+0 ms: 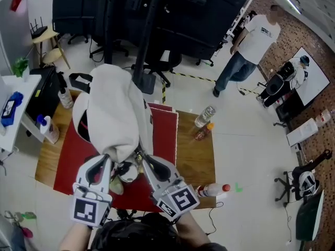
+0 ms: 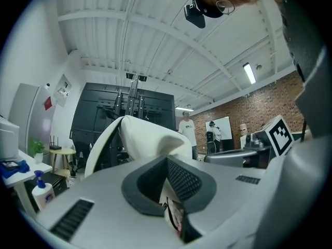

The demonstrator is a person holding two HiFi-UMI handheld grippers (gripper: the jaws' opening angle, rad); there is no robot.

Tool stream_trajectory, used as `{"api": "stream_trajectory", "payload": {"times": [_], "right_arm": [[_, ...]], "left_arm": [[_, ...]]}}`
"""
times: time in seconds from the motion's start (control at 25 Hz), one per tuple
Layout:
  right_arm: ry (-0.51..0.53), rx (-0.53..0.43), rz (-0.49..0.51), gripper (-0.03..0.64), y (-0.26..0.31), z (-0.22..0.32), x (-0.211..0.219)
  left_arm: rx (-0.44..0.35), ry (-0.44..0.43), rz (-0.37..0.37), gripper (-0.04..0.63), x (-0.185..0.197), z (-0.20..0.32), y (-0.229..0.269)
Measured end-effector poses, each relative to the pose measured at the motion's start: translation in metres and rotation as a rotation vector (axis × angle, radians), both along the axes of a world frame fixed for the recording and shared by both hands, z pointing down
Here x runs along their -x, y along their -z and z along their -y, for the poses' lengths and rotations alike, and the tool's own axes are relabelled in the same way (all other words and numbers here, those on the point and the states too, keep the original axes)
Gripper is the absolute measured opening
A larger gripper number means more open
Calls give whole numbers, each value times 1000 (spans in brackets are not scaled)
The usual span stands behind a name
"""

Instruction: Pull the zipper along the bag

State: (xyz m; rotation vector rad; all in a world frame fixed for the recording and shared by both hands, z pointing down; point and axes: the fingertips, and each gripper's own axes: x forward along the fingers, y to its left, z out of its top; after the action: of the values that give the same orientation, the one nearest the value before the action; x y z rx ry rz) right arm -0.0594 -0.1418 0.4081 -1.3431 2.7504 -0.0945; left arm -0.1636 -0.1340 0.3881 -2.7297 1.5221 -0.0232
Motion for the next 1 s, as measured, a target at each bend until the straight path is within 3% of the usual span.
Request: {"api": "stream_trajectory", "payload": {"times": [0.24,0.44,0.8,1.0], "right_arm": [[32,9,-40,107,-4,3,2],[79,16,-56,114,-8,9,-1],[276,52,-87,146,-19,20,13],[372,70,-174,157,-26,21,29]], "left_arm": [[18,-8,0,31,-7,2,-6],[21,24,11,32,-10,6,-5],[63,127,25,32,-10,19,-12],[60,151,26,32,-10,25,-14]]}}
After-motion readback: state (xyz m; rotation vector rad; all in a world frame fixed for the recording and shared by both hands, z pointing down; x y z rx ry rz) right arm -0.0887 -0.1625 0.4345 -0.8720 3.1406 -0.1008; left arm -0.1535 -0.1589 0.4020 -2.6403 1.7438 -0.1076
